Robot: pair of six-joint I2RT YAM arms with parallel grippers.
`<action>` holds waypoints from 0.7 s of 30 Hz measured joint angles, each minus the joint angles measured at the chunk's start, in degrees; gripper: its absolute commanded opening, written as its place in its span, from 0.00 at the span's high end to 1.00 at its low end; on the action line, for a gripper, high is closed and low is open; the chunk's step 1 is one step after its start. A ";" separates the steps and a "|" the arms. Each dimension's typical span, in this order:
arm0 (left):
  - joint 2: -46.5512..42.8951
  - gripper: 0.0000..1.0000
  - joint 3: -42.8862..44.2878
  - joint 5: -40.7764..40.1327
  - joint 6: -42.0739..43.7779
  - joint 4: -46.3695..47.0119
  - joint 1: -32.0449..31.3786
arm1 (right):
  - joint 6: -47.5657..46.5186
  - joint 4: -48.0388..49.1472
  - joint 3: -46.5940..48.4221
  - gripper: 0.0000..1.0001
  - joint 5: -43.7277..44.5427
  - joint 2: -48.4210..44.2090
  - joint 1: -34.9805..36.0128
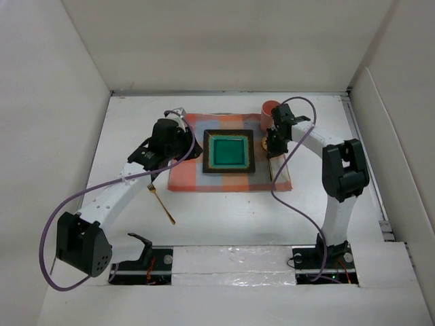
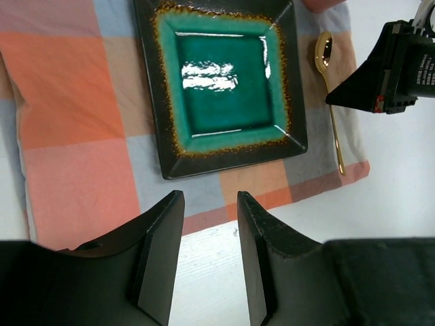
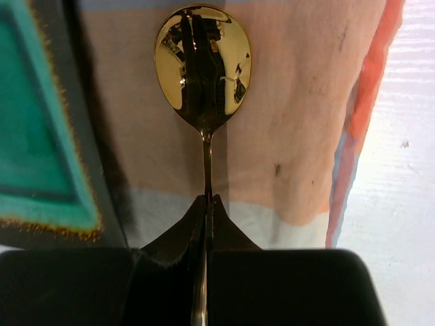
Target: Set the dinner table for one person
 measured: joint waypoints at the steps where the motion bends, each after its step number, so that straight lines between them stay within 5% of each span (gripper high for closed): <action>1: -0.04 0.66 -0.24 -0.31 -0.02 -0.13 0.02 | 0.04 0.33 0.02 1.00 0.15 0.63 0.02; 10: -0.55 0.66 -0.81 -1.77 -0.24 -1.25 0.11 | 1.29 2.25 0.24 0.99 1.55 2.58 -0.35; 21: -2.93 0.71 -1.57 -6.84 -2.56 -5.44 0.09 | 2.16 3.32 -1.14 0.60 2.95 0.76 -0.28</action>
